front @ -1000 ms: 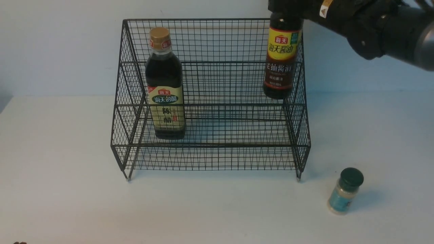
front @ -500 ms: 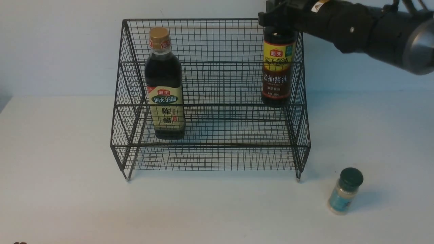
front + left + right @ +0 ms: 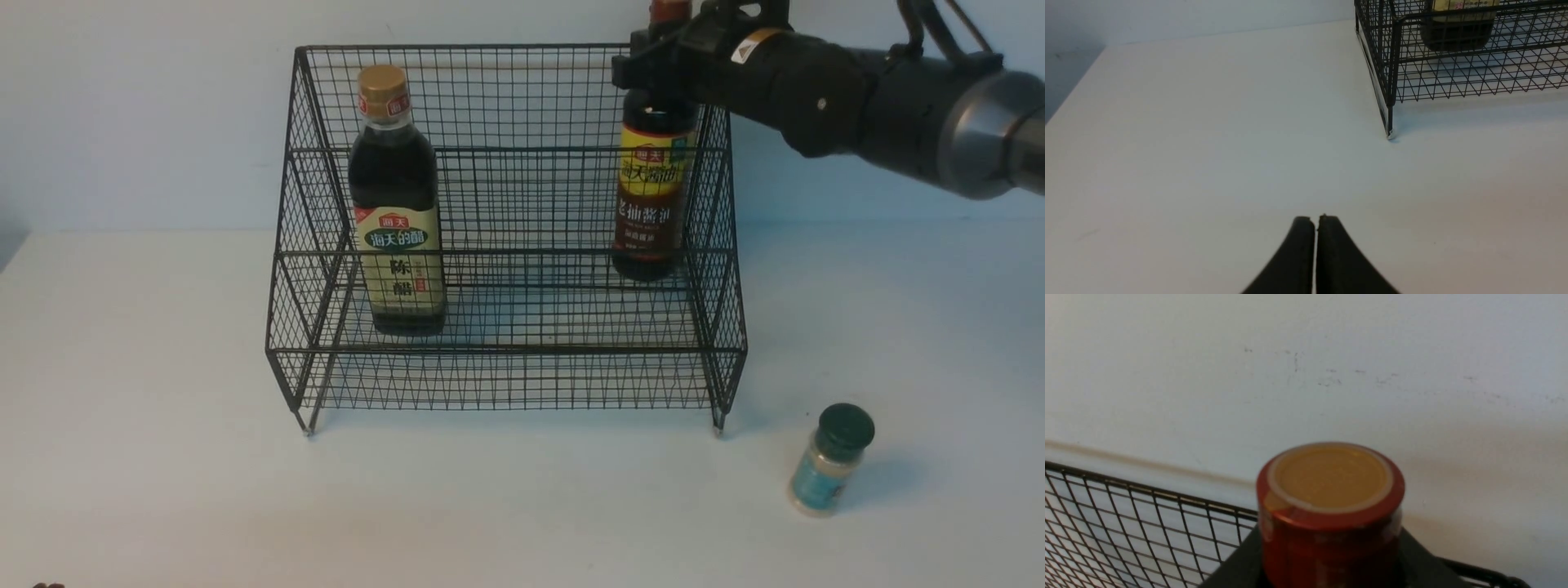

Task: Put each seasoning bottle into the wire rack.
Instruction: Use the right arm to put the condiment bottle back on the shelf

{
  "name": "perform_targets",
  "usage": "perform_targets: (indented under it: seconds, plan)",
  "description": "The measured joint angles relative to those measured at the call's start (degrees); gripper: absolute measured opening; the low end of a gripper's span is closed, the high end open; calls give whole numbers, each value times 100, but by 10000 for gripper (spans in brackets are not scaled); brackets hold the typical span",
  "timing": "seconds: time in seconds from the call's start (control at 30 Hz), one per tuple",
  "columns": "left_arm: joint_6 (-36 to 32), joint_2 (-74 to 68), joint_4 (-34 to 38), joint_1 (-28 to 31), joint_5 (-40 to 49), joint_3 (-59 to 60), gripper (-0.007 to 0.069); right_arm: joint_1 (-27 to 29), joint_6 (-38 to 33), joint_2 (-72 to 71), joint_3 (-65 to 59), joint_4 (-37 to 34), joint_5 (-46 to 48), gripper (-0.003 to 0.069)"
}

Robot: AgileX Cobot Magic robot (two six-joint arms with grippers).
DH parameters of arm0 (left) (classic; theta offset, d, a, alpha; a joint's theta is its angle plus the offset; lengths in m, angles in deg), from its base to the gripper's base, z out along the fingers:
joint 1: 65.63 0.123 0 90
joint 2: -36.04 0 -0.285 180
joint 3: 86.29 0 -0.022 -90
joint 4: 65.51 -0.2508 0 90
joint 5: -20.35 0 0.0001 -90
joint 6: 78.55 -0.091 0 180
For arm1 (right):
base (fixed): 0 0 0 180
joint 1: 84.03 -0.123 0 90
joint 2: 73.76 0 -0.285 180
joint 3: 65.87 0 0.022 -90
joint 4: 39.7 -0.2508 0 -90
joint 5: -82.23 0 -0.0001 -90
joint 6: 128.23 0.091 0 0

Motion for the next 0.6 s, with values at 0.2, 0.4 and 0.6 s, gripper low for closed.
perform_targets:
  seconds: [0.2,0.4,0.6]
  plan:
    - [0,0,0,0,0,0,-5,-1,65,0,-6,32,13,269]
    - [0,0,0,0,0,0,-5,-1,134,-155,-1,33,268,379]
    - [0,0,0,0,0,0,-5,-1,58,-497,-1,33,682,485]
